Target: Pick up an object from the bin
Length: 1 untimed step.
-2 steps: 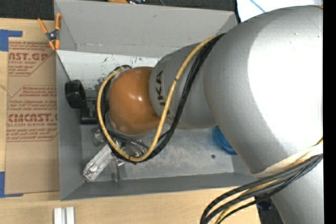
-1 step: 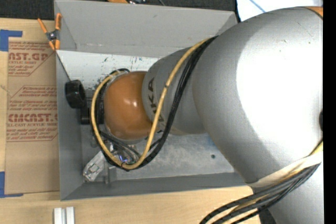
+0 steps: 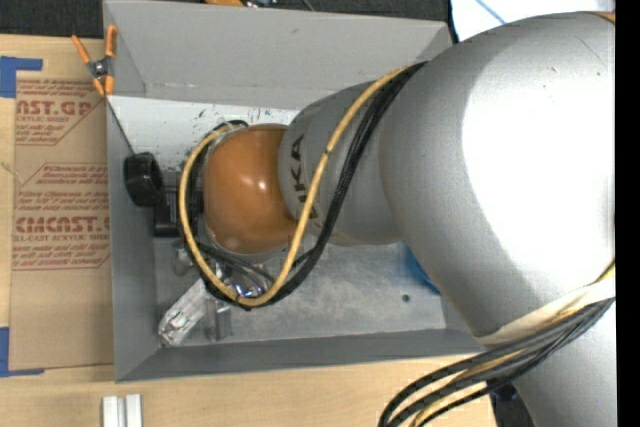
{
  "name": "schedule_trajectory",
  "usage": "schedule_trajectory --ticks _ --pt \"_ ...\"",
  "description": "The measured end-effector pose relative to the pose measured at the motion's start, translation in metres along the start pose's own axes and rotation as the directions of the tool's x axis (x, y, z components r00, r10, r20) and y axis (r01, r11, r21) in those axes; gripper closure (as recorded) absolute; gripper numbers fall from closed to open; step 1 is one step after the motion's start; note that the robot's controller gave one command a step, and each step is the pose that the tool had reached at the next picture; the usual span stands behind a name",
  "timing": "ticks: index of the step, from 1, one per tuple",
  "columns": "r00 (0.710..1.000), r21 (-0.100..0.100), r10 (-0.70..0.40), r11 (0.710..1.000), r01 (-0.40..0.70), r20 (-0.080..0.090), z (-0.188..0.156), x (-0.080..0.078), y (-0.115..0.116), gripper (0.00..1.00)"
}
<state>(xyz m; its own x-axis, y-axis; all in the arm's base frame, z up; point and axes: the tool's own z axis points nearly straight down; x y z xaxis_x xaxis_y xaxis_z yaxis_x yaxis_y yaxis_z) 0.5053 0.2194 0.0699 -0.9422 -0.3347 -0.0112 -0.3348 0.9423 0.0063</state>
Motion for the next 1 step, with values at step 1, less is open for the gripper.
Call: schedule_trajectory --ticks 1 --pt "0.999 0.001 -0.051 0.999 0.051 0.003 0.0001 0.0 0.0018 0.0"
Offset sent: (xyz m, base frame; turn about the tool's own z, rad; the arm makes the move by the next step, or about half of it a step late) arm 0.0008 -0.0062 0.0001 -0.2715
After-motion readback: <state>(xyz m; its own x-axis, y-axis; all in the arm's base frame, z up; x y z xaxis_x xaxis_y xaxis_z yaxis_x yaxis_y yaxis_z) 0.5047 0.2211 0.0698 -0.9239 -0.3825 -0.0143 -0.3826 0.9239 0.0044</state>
